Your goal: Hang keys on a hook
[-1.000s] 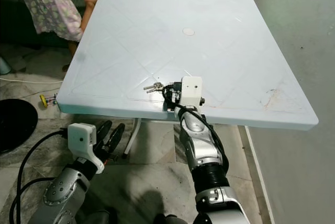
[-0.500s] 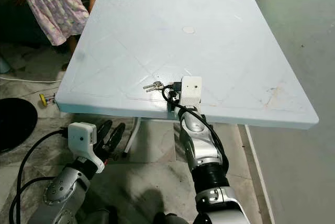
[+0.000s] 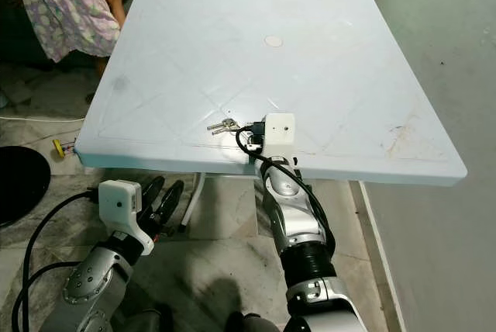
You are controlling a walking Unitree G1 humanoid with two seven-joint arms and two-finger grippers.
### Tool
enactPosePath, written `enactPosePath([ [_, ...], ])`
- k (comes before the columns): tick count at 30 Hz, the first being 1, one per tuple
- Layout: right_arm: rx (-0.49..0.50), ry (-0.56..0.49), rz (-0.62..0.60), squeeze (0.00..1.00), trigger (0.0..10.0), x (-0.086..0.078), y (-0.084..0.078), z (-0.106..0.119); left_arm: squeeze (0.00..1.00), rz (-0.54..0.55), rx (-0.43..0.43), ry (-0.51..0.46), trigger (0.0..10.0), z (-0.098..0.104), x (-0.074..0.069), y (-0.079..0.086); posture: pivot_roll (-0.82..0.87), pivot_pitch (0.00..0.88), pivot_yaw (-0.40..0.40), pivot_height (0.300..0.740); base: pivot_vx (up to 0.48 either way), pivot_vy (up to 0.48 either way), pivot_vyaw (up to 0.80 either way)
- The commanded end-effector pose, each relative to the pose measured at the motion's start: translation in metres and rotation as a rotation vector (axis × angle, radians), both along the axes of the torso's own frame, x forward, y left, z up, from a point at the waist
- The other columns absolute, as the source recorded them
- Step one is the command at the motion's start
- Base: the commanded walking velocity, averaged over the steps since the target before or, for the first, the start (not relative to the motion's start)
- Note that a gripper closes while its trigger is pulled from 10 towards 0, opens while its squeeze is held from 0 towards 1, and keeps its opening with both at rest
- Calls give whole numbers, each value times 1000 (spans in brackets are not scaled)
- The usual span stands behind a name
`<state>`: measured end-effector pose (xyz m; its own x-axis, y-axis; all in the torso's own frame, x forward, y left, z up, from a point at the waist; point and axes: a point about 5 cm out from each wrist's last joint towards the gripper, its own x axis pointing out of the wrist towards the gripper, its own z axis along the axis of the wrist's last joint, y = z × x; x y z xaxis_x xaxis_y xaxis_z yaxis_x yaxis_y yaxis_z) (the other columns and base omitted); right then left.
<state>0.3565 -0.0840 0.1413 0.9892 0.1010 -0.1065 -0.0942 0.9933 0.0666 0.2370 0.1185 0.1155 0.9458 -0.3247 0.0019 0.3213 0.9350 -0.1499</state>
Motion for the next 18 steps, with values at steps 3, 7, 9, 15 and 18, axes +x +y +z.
enactPosePath([
  [3,-9,7,-12,0,0,0,-3,-2,0,0,-2,-3,10000,2,-3,-2,189,213,-158,740,0,0,0],
  [7,-3,12,-16,0,0,1,-3,-2,0,4,-2,-4,10000,2,-2,-2,189,210,-159,740,0,0,0],
  [9,2,15,-17,0,0,1,-3,-2,0,4,-2,-6,10000,3,-2,-2,188,210,-159,740,0,0,0],
  [15,6,-14,-36,0,0,2,-6,2,0,8,-2,-10,10000,2,1,-2,188,194,-157,740,0,0,0],
  [18,43,-55,-43,0,0,3,-11,8,0,10,-4,-15,10000,3,4,-3,186,185,-155,740,0,0,0],
])
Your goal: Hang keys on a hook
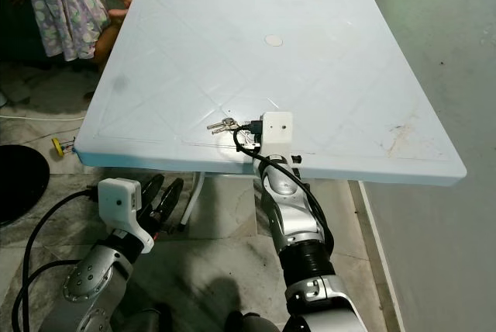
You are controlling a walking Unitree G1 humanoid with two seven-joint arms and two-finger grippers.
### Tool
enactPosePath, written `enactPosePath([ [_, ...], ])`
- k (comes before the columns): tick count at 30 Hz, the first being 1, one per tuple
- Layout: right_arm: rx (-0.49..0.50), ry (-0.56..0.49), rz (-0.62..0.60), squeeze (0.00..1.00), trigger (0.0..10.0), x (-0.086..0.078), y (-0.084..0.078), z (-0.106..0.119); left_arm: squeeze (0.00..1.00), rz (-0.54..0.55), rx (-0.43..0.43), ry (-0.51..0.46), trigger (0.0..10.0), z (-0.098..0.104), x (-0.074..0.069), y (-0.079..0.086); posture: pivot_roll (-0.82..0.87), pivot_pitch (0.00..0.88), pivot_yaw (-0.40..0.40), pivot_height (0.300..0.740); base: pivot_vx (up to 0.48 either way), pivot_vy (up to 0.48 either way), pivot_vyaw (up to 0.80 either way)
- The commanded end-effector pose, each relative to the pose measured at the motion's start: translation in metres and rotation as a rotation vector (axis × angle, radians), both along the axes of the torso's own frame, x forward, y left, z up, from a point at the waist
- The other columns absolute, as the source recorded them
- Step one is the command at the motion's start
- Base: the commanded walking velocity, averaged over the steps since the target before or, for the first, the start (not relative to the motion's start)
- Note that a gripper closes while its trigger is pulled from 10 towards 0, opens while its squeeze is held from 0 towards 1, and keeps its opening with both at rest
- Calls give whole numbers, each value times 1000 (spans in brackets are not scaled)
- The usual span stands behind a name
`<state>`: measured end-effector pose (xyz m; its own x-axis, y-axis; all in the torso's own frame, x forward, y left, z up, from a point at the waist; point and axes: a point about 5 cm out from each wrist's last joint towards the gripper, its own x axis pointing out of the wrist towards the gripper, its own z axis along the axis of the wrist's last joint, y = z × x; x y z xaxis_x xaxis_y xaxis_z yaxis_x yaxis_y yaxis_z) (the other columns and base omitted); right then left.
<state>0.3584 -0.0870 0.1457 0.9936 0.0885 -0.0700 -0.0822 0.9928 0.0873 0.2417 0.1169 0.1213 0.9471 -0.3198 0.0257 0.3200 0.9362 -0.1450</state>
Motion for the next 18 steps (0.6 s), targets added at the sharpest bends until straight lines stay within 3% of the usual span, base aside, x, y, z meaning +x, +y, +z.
enactPosePath([
  [1,43,-41,-26,0,0,0,-11,7,0,3,-2,7,10000,-2,1,-2,185,181,-153,740,0,0,0],
  [9,78,-143,-84,0,0,-2,-36,20,0,10,-3,-21,10000,1,15,-3,167,125,-137,740,0,0,0],
  [12,75,-178,-111,0,0,-10,-52,24,0,27,-7,-39,10000,4,25,-2,160,107,-132,740,0,0,0],
  [18,47,-200,-117,0,0,-27,-66,22,0,65,-31,-56,10000,9,37,4,149,64,-119,740,0,0,0],
])
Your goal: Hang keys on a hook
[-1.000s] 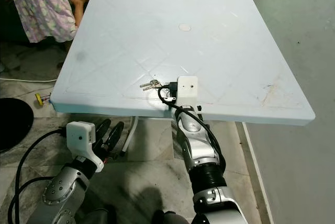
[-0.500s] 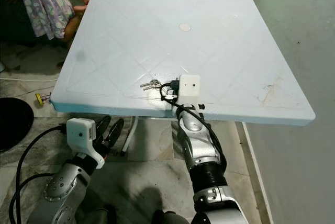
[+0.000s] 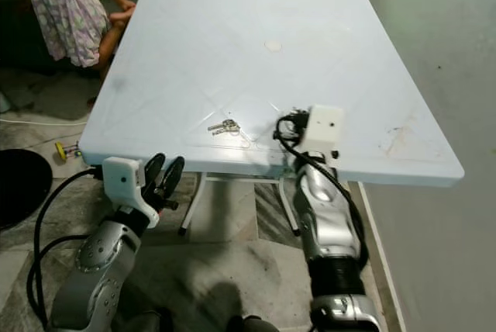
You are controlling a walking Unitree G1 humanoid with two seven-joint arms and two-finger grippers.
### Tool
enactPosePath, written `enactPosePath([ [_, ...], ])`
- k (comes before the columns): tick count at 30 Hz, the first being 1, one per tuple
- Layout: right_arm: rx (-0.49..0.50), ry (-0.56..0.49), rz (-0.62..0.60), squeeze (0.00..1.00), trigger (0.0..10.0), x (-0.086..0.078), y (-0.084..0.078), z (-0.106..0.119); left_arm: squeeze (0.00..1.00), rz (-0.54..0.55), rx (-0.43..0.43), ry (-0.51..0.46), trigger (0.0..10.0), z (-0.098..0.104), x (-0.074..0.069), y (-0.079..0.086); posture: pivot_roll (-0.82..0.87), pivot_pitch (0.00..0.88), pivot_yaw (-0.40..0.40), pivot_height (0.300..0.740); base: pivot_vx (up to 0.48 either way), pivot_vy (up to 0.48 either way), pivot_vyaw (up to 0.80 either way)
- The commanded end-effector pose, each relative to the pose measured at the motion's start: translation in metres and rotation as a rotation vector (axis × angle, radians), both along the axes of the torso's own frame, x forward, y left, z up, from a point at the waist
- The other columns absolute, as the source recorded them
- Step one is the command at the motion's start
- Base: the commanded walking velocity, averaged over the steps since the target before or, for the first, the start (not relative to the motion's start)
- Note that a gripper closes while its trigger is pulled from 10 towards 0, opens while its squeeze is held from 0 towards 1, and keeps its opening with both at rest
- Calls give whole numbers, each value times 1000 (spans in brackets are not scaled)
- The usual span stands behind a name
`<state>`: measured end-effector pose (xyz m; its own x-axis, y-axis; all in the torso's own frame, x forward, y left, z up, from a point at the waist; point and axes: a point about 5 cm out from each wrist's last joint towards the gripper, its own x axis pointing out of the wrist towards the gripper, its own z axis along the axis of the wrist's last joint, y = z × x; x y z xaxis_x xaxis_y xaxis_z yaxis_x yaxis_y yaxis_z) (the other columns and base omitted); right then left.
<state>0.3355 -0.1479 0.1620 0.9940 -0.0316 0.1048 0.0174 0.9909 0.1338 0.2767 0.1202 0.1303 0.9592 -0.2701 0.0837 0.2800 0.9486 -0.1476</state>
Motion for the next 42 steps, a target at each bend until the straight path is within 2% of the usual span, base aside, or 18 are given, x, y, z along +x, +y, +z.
enactPosePath([
  [1,-19,-37,3,0,0,-8,-7,6,0,21,-18,-7,10000,1,3,1,146,52,-118,740,0,0,0],
  [3,-40,-45,8,0,0,-13,-9,6,0,34,-38,-15,10000,3,6,4,145,44,-117,740,0,0,0],
  [4,-43,-43,8,0,2157,-14,-9,5,0,39,-45,-17,10000,4,7,4,145,44,-117,740,0,0,0],
  [5,-74,-43,7,0,6941,-16,-11,5,0,45,-45,-23,10000,5,8,6,143,33,-113,740,0,0,0],
  [6,-82,-38,59,0,10000,-19,-11,1,0,53,-46,-32,10000,6,10,8,141,23,-108,740,0,0,0],
  [7,-30,-58,95,0,10000,-23,-10,-1,0,62,-34,-46,10000,8,11,11,139,17,-105,740,0,0,0],
  [9,-30,-75,103,0,10000,-25,-10,-1,0,64,-31,-49,10000,8,12,11,139,17,-105,740,0,0,0],
  [10,-63,-121,117,0,10000,-29,-8,2,0,66,-39,-53,10000,9,12,13,139,12,-103,740,0,0,0],
  [12,22,-143,208,0,10000,-38,-4,-2,0,69,-40,-62,10000,9,14,16,143,0,-103,740,0,0,0],
  [13,24,-148,216,0,10000,-39,-3,-3,0,70,-38,-63,10000,8,14,17,143,0,-102,740,0,0,0],
  [18,-14,-140,254,0,10000,-44,2,-12,0,83,-31,-74,10000,7,17,22,145,0,-99,740,0,0,0],
  [20,-158,-103,249,0,10000,-44,1,-23,0,94,-43,-76,10000,9,23,23,147,0,-98,740,0,0,0],
  [21,-171,-108,245,0,10000,-44,0,-24,0,97,-45,-80,10000,10,24,22,147,0,-98,740,0,0,0],
  [23,-142,-82,269,0,10000,-44,-2,-28,0,105,-53,-85,10000,12,29,20,143,0,-94,740,0,0,0],
  [25,-163,-46,257,0,10000,-40,-4,-31,0,100,-58,-82,10000,12,32,19,138,0,-90,740,0,0,0],
  [32,-150,-51,246,0,10000,-35,-1,-29,0,130,-42,-50,10000,4,40,24,130,0,-81,740,0,0,-639],
  [37,-139,-48,246,0,10000,-37,3,-31,0,129,-5,-38,10000,0,41,30,125,0,-74,740,0,0,-770],
  [42,-142,-50,241,0,10000,-37,5,-32,0,129,-4,-18,10000,-4,44,32,119,0,-58,740,0,0,-769],
])
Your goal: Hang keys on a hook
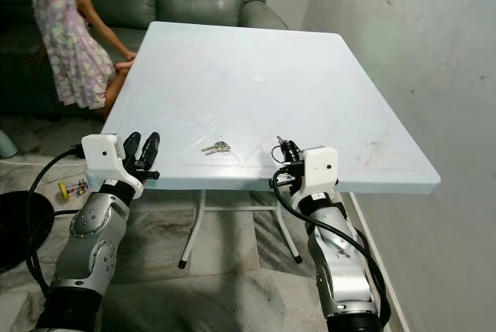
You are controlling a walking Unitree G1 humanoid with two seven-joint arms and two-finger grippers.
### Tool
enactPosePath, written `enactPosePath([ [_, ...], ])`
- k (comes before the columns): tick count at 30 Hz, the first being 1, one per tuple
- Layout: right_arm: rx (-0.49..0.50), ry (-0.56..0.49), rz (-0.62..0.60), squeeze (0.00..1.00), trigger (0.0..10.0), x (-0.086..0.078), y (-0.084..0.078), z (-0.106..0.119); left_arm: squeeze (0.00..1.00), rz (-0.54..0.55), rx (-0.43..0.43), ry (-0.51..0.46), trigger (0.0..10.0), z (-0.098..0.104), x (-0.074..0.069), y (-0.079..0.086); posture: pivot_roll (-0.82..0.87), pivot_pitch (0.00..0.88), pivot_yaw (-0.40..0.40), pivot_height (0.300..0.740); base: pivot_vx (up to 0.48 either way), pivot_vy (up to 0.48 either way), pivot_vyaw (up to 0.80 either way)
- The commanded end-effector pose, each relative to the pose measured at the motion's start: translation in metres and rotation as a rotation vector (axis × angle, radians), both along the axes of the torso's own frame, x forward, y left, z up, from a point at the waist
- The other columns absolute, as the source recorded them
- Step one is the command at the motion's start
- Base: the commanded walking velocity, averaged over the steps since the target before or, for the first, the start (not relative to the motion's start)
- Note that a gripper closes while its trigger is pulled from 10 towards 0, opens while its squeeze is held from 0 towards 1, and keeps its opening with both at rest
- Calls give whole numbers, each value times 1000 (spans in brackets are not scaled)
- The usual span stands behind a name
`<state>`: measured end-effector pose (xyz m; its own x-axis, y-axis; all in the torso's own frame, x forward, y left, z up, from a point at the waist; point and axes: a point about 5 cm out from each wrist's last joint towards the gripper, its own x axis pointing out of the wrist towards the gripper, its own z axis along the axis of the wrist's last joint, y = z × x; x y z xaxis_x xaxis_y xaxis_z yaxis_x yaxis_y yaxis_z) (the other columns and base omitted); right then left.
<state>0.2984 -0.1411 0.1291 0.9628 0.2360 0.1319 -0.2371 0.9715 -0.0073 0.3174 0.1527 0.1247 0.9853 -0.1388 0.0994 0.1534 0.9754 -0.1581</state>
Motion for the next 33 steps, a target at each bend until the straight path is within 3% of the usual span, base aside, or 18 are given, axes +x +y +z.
enactPosePath([
  [1,-1,-10,-13,0,10000,0,-2,0,0,0,10,1,10000,1,4,0,119,0,-58,740,0,0,-769],
  [11,8,-35,-7,0,10000,5,5,6,0,-16,-7,-8,10000,6,16,-5,107,0,-55,740,0,0,-768],
  [33,20,-46,-101,0,10000,4,-6,6,0,-39,-17,-30,10000,10,15,0,86,0,-31,740,0,0,-769],
])
